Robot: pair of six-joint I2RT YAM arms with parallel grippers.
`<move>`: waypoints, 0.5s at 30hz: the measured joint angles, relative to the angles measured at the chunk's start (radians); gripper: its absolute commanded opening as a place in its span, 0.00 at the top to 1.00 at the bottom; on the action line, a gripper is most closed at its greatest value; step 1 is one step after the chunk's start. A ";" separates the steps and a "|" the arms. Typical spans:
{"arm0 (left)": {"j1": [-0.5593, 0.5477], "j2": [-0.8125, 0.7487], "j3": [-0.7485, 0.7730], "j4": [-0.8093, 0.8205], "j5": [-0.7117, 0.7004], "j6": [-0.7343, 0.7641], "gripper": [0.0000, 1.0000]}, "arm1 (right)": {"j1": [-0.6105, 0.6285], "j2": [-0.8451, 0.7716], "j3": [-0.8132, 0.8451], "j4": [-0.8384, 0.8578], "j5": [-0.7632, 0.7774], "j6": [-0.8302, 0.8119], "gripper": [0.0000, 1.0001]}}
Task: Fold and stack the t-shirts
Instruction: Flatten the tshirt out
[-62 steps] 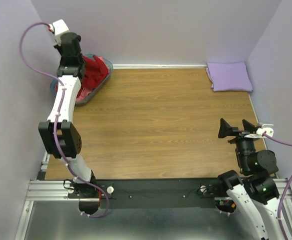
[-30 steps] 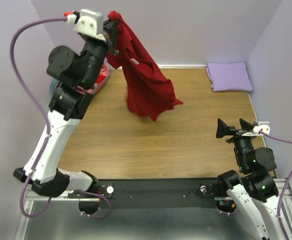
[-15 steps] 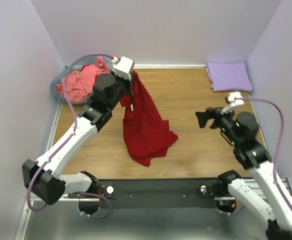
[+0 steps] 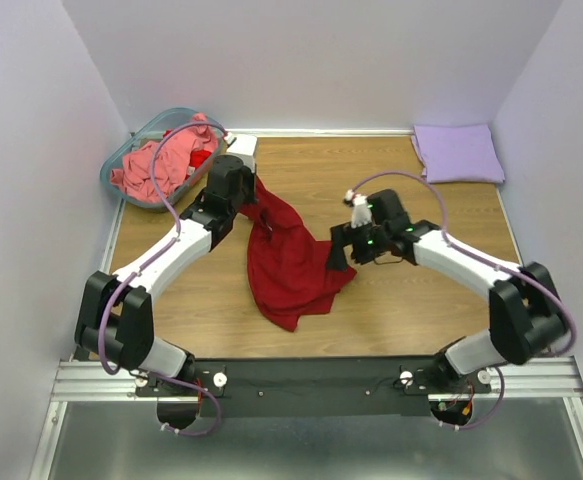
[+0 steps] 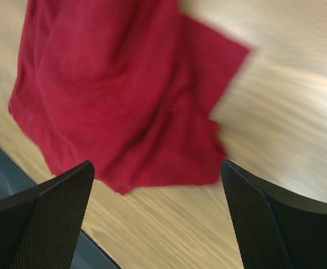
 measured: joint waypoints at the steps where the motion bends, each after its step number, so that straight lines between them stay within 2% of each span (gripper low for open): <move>1: 0.011 0.000 0.000 0.004 -0.001 -0.008 1.00 | 0.029 0.033 0.010 0.001 -0.002 0.000 0.02; 7: 0.044 0.006 0.003 0.024 -0.019 -0.024 1.00 | 0.249 0.142 0.072 0.004 0.047 -0.005 0.10; 13: 0.053 0.031 0.005 0.028 -0.019 -0.029 1.00 | 0.278 0.206 0.092 0.023 0.119 -0.006 0.13; 15: 0.056 0.031 0.005 0.030 -0.019 -0.032 1.00 | 0.277 0.233 0.092 0.025 0.138 -0.005 0.22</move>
